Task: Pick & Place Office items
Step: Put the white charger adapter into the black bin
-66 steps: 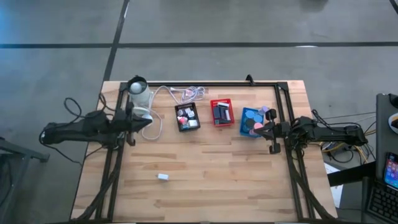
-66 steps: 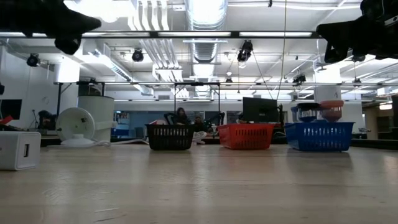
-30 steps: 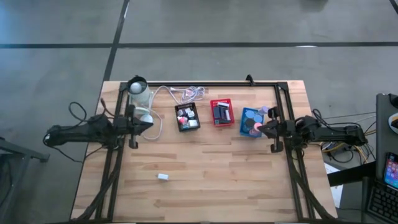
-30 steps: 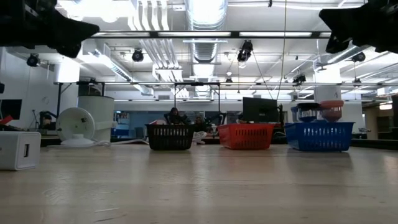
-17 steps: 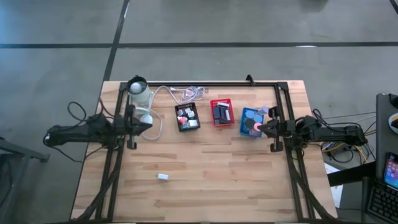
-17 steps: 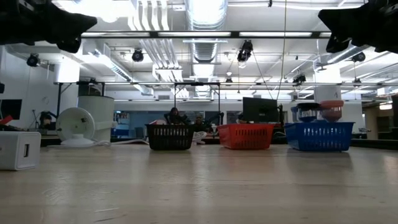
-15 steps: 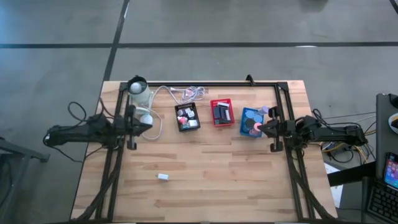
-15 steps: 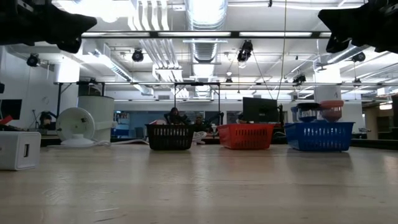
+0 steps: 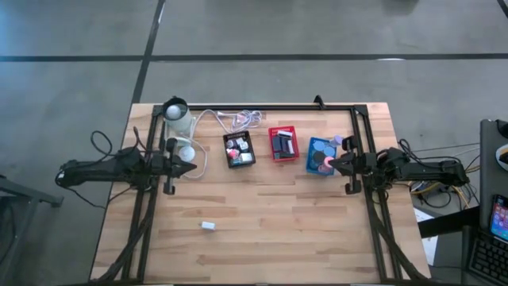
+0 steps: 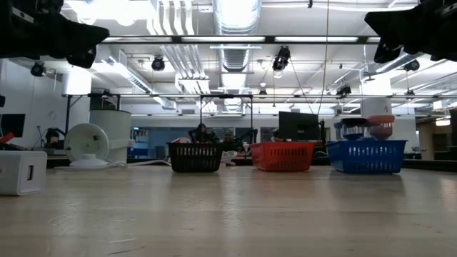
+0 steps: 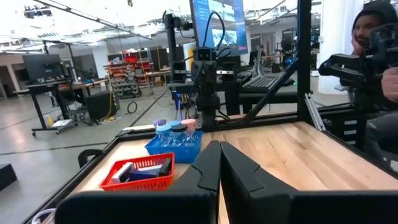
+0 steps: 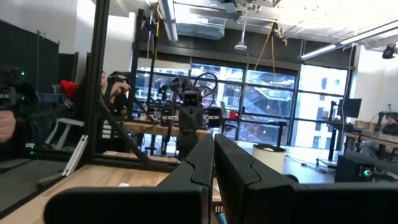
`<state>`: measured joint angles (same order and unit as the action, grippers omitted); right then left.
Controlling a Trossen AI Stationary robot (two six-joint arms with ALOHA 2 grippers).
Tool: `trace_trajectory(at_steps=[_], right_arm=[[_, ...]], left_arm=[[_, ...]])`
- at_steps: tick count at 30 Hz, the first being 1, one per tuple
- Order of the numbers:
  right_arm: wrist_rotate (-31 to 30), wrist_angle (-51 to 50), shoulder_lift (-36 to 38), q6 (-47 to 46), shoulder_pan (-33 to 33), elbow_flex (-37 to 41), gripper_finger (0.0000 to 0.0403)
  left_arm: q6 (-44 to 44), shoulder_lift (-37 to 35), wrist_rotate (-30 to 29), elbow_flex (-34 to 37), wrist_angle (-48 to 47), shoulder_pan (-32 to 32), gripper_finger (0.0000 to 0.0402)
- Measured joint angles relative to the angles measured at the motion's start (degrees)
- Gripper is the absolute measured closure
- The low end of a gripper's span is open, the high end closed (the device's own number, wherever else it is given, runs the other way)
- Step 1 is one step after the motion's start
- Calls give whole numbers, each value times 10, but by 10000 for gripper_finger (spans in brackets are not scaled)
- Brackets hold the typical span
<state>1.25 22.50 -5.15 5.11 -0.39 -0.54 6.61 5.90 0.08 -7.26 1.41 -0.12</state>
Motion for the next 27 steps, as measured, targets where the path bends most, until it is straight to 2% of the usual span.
trace_trajectory(at_steps=[10,27], right_arm=[[-18,-25,-2,-7,0,0,394],[-30,-28,-2,-4,0,0,394]], left_arm=[[23,0,16,0,-1,0,396],[-11,8,25,-25,1,0,398]])
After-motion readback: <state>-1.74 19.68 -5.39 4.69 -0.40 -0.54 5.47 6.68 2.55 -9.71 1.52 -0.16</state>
